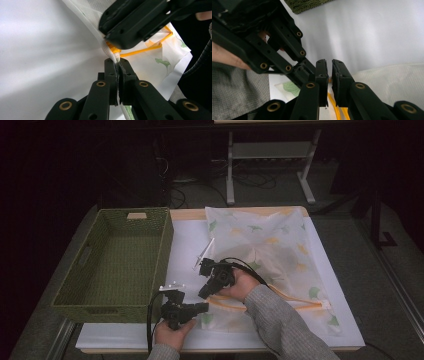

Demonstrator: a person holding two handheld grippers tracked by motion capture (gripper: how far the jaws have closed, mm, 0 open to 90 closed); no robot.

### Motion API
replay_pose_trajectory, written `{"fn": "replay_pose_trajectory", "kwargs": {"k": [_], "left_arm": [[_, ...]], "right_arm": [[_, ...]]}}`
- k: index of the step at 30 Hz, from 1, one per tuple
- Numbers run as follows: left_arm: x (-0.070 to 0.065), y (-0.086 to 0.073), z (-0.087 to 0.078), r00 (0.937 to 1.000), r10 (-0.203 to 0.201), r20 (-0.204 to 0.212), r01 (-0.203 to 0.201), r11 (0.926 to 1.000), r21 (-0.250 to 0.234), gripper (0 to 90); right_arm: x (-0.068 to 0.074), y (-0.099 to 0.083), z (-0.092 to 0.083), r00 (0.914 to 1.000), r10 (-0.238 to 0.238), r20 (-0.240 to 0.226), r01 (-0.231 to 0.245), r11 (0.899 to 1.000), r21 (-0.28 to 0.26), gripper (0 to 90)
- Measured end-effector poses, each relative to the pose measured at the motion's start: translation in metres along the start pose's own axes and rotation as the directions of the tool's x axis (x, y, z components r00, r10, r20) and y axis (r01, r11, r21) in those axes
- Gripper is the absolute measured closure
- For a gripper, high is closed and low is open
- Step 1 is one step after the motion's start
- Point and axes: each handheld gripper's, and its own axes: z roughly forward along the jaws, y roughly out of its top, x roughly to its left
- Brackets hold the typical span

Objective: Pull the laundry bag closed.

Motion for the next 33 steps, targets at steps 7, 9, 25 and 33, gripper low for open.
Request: {"fn": "replay_pose_trajectory", "kwargs": {"k": [7, 9, 25, 33], "left_arm": [[0.001, 0.001, -0.002, 1.0, -0.008, -0.003, 0.008, 1.0, -0.006, 86.6], [0.001, 0.001, -0.002, 1.0, -0.006, -0.003, 0.006, 1.0, -0.004, 86.6], [0.002, 0.002, -0.003, 0.9997, -0.022, -0.009, 0.021, 0.9996, -0.017, 86.9], [0.002, 0.002, -0.005, 0.9997, -0.023, -0.008, 0.023, 0.9993, -0.031, 87.0]], "right_arm": [[0.001, -0.004, -0.007, 1.0, 0.0, 0.006, 0.0, 1.0, -0.008, 82.9], [0.001, -0.005, -0.008, 1.0, 0.003, 0.005, -0.003, 1.0, -0.011, 82.9], [0.0, -0.017, -0.014, 0.9999, 0.016, 0.001, -0.015, 0.999, -0.028, 84.5], [-0.005, -0.027, -0.011, 0.9988, 0.043, -0.022, -0.044, 0.998, -0.037, 80.2]]}}
